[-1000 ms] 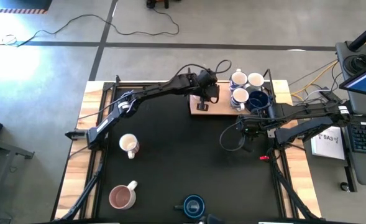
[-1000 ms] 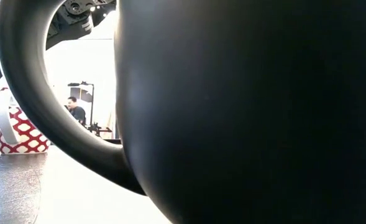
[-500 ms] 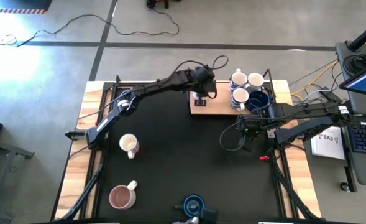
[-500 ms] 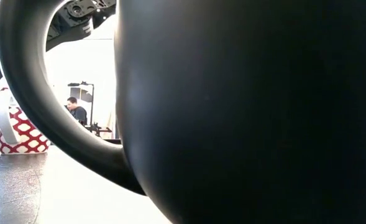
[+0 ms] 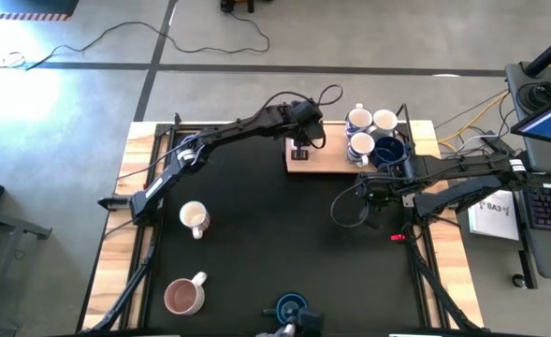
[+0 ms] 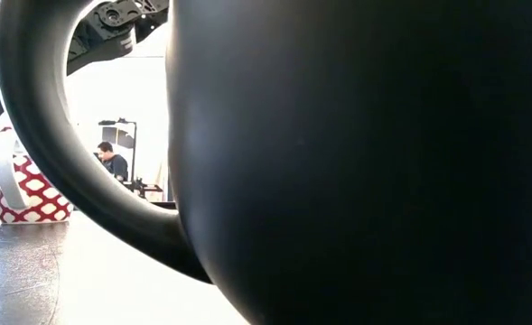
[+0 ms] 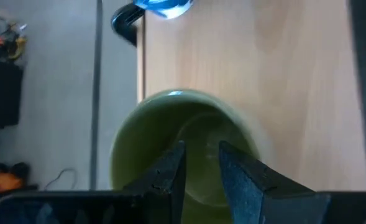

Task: Place coffee mugs
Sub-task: Put the green mug on the shelf

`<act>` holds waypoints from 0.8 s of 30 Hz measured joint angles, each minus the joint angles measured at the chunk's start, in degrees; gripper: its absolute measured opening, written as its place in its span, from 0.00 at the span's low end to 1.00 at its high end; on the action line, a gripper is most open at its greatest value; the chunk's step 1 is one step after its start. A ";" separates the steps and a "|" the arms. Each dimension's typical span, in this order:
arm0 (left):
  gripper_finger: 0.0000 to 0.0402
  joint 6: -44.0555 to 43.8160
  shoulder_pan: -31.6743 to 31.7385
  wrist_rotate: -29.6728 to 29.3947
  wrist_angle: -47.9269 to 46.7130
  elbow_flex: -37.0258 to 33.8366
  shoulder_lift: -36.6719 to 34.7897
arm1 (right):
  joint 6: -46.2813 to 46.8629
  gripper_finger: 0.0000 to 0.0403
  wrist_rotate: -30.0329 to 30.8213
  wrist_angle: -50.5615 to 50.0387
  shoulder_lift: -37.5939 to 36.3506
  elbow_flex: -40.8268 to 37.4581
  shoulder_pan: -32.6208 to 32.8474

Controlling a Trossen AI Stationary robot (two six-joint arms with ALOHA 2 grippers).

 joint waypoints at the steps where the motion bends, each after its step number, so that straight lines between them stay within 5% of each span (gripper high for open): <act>1: 0.19 0.12 0.03 -1.34 -0.09 0.00 0.00 | 0.08 0.09 0.00 0.00 0.00 0.00 -0.02; 9: 0.19 1.02 0.12 -5.44 2.69 0.19 -0.17 | -0.30 0.09 0.02 0.02 0.00 -0.02 -0.02; 24: 0.19 -4.25 -0.19 10.15 -0.10 0.50 -1.16 | -0.55 0.09 0.02 0.02 -0.02 -0.02 -0.02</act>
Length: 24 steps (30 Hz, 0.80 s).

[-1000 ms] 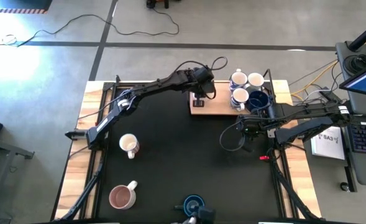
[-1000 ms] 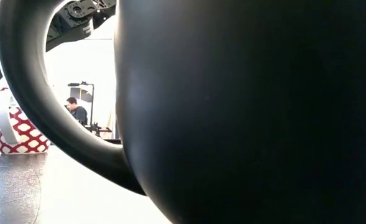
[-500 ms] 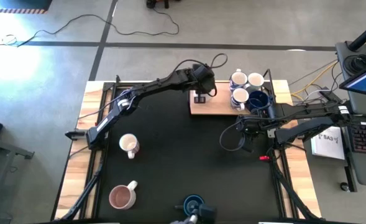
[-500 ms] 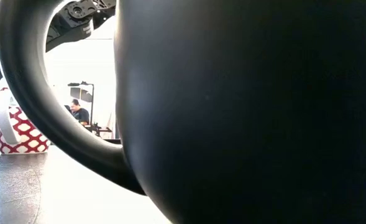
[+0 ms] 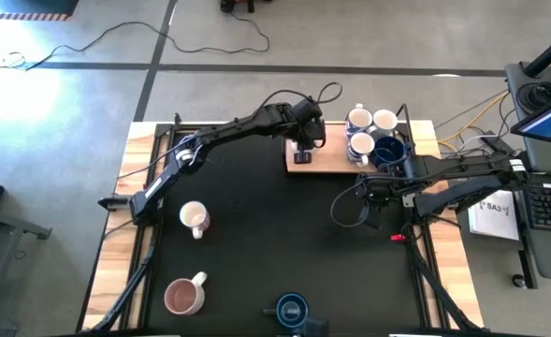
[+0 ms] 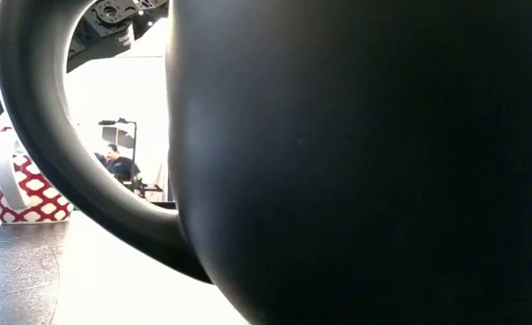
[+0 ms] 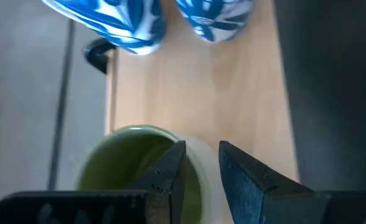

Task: Place coffee mugs
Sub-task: Put the green mug on the shelf

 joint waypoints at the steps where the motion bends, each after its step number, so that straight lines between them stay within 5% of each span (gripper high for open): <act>1: 0.19 -0.29 -0.01 0.78 -0.39 0.00 0.00 | 0.00 0.09 0.01 0.00 0.00 0.00 0.00; 24: 0.19 -1.84 0.45 -1.23 -4.05 -0.46 0.31 | -0.13 0.09 0.01 0.04 0.00 0.01 0.00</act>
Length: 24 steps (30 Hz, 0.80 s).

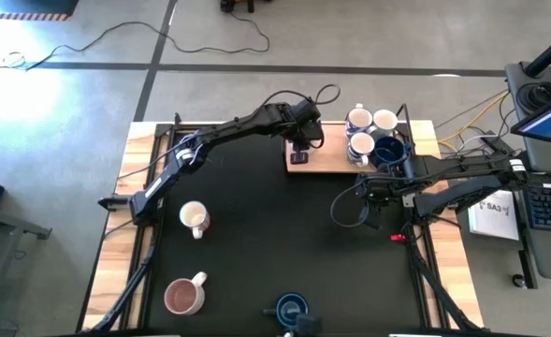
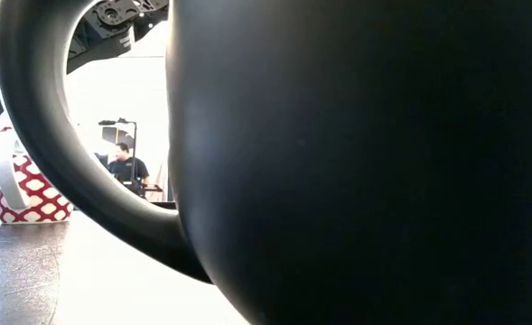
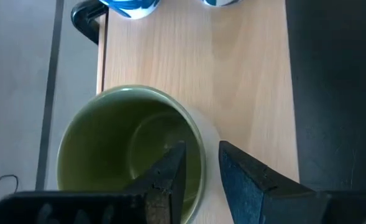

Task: Place coffee mugs
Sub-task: Put the green mug on the shelf

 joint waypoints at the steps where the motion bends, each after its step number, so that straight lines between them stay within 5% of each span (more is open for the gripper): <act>1: 0.19 0.00 0.12 -0.19 -0.06 0.00 0.00 | 0.02 0.09 -0.01 0.00 0.00 0.00 0.00; 16: 0.03 -2.20 1.40 -0.41 -1.64 -0.04 0.17 | 0.08 0.09 -0.01 0.23 0.00 -0.01 0.00; 24: 0.04 -2.47 2.05 -1.59 -1.61 -0.04 0.17 | 0.09 0.09 -0.01 0.24 0.00 -0.01 0.00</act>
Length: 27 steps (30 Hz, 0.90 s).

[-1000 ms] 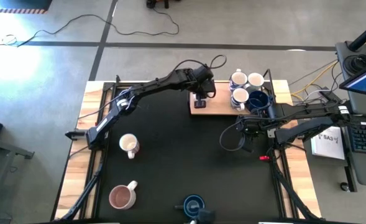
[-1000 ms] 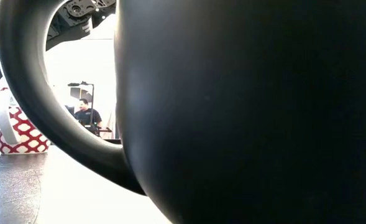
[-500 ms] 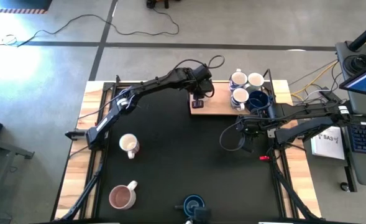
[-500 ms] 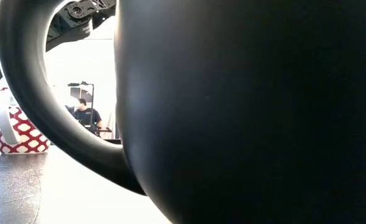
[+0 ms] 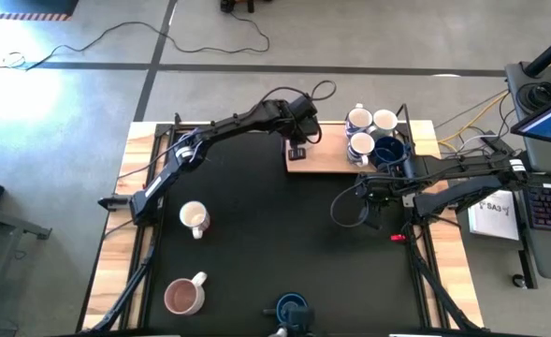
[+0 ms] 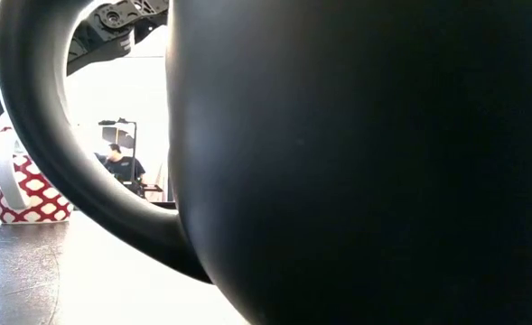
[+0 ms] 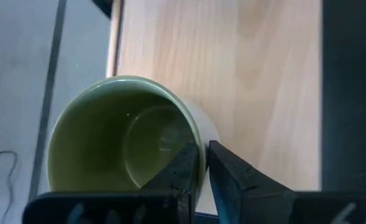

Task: Place coffee mugs
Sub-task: Put the green mug on the shelf

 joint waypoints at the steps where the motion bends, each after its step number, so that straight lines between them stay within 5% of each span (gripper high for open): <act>1: 0.05 0.00 0.09 -0.28 0.04 0.00 0.00 | -0.01 0.09 0.00 0.00 0.00 0.00 0.00; 27: 0.07 1.90 0.80 -0.30 2.82 -0.09 0.11 | 0.03 0.09 0.00 0.13 0.00 0.00 0.00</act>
